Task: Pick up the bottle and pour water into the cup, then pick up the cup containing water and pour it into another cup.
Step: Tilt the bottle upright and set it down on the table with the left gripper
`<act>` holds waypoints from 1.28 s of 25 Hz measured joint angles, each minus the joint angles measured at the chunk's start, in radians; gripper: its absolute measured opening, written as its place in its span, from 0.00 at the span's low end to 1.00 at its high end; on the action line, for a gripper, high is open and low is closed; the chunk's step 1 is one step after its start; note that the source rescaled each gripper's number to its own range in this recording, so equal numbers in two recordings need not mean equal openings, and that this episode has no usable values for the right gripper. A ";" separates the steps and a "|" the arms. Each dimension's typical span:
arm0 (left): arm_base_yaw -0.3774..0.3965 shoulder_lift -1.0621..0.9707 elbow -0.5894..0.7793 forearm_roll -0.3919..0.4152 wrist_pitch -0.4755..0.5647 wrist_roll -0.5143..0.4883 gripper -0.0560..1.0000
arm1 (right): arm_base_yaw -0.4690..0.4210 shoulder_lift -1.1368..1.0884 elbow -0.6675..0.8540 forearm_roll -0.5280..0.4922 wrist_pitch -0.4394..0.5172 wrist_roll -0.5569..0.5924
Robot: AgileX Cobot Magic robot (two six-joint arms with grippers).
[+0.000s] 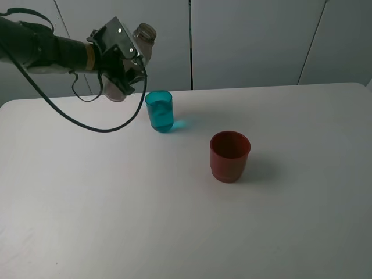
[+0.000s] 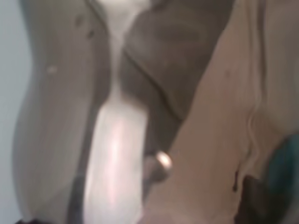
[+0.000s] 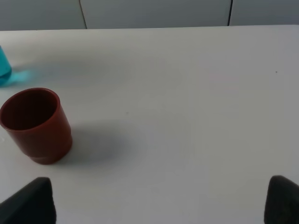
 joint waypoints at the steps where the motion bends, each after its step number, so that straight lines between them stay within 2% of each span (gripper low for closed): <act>1: 0.021 -0.013 0.033 -0.019 -0.055 -0.016 0.09 | 0.000 0.000 0.000 0.000 0.000 0.000; 6: 0.154 -0.026 0.211 -0.117 -0.299 -0.035 0.09 | 0.000 0.000 0.000 0.000 0.000 0.000; 9: 0.228 -0.026 0.292 -0.149 -0.374 0.003 0.09 | 0.000 0.000 0.000 0.000 0.000 0.000; 14: 0.330 -0.028 0.369 -0.211 -0.445 0.126 0.09 | 0.000 0.000 0.000 0.000 0.000 0.000; 19: 0.411 -0.023 0.384 -0.243 -0.595 0.143 0.09 | 0.000 0.000 0.000 0.000 0.000 0.000; 23: 0.446 0.034 0.396 -0.253 -0.727 0.122 0.09 | 0.000 0.000 0.000 0.000 0.000 0.000; 32: 0.448 0.138 0.405 -0.284 -0.792 0.145 0.09 | 0.000 0.000 0.000 0.000 0.000 -0.002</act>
